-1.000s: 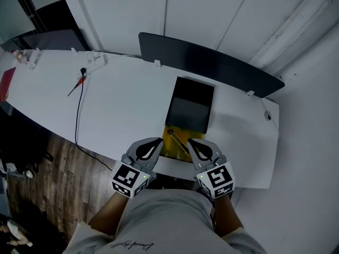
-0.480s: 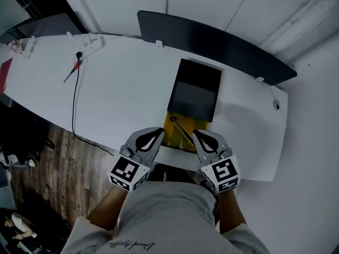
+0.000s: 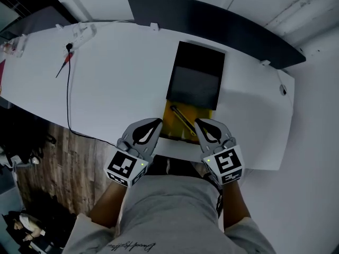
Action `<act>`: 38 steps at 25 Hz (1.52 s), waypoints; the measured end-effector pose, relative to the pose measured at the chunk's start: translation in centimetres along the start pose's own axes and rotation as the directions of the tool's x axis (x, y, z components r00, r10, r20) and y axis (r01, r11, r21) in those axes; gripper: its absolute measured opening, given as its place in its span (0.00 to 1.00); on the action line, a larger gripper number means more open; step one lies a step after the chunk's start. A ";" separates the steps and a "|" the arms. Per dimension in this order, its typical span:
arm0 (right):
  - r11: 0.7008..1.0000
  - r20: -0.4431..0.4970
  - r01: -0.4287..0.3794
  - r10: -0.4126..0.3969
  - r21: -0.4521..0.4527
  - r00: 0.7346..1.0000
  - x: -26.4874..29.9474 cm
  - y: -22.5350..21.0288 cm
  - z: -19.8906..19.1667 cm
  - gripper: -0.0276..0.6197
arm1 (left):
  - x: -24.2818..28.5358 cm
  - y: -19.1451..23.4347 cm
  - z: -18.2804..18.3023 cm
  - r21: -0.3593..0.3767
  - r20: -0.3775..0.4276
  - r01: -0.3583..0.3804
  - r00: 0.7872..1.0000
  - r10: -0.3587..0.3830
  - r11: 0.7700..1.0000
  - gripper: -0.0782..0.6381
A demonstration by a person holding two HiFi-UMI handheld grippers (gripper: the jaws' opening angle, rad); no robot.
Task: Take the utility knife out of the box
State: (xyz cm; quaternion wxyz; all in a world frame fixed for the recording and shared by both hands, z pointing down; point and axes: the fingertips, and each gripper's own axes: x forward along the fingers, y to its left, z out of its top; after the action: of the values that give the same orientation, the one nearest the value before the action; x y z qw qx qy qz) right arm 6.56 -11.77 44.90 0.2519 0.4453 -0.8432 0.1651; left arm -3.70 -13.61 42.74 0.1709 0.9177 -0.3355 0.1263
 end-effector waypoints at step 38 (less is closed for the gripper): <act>0.999 -0.216 -0.038 0.041 0.018 0.975 6.8 -1.1 -7.6 0.07 | 3.8 1.7 -5.3 -0.061 -0.071 0.033 0.997 -0.037 0.998 0.11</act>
State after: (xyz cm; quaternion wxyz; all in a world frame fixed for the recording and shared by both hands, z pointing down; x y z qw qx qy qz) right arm 6.40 -13.10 55.03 0.3357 0.4095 -0.8183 0.2237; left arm -2.65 -14.90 49.31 0.2122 0.9129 -0.3167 0.1462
